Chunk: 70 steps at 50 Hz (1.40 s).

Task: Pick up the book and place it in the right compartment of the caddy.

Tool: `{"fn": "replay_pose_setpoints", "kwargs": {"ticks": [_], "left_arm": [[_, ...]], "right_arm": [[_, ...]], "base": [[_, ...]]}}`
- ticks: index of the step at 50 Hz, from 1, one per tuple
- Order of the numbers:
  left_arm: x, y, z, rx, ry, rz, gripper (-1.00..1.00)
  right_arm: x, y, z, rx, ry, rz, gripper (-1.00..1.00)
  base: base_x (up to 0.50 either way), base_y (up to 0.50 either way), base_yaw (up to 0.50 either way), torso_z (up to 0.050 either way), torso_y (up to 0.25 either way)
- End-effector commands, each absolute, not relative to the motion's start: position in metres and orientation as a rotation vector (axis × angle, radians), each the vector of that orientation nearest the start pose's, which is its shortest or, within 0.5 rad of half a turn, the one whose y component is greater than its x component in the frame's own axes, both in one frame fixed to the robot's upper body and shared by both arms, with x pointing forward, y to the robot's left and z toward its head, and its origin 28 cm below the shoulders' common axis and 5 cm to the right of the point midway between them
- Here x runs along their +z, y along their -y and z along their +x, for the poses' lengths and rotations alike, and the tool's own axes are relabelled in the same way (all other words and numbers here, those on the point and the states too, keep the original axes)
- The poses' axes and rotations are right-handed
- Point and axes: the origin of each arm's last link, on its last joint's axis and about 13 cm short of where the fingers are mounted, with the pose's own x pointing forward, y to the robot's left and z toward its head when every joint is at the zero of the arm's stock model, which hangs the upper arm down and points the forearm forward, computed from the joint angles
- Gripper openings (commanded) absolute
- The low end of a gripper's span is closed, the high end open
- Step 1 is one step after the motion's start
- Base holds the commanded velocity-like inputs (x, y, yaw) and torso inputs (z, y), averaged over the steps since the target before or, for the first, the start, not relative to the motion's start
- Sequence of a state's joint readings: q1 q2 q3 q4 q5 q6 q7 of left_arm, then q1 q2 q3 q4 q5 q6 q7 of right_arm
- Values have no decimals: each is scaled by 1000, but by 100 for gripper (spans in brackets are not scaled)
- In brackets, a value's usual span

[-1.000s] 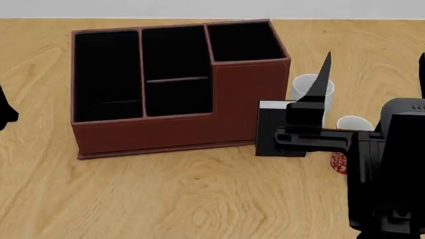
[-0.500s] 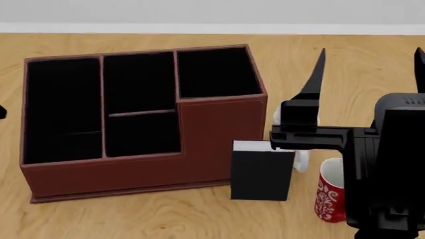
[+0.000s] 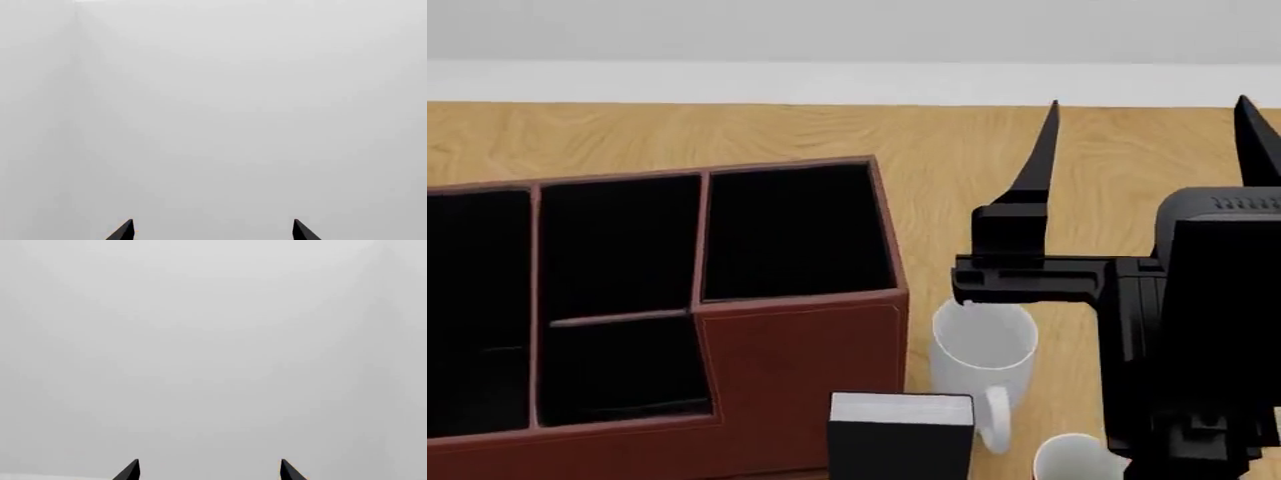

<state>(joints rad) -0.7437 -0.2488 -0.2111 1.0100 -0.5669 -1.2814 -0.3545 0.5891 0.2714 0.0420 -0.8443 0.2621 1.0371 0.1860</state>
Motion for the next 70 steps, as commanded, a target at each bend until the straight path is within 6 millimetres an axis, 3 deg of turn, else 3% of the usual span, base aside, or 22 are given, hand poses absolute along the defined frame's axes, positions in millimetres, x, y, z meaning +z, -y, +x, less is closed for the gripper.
{"fn": "replay_pose_setpoints", "kwargs": {"ticks": [1,11,16,20,28,33,41,48,61,70], "left_arm": [[270,-236,203,91,481,3,100],[278,-238,197,101,511,5,100],[289,-242,190,114,543,8,100],[296,-244,185,125,568,9,100],[300,-247,186,135,589,1,100],[302,-246,187,133,604,-7,100],[304,-246,187,139,613,-8,100],[303,-247,187,144,612,-13,100],[299,-247,191,137,600,-24,100],[296,-248,189,141,595,-30,100]], "right_arm": [[238,128,230,-71,387,-114,100],[252,132,228,-25,388,-66,100],[284,142,234,74,396,-134,100],[325,159,247,164,374,-224,100],[386,189,275,319,200,-466,100],[405,189,296,410,72,-514,100],[413,186,324,484,-174,-663,100],[418,186,329,576,-332,-741,100],[404,193,336,740,-564,-883,100],[385,190,345,771,-613,-931,100]], "base": [[402,-148,0,0,0],[41,-2,0,0,1],[0,0,0,0,2],[0,0,0,0,0],[0,0,0,0,0],[0,0,0,0,0],[0,0,0,0,0],[0,0,0,0,0],[0,0,0,0,0],[0,0,0,0,0]]}}
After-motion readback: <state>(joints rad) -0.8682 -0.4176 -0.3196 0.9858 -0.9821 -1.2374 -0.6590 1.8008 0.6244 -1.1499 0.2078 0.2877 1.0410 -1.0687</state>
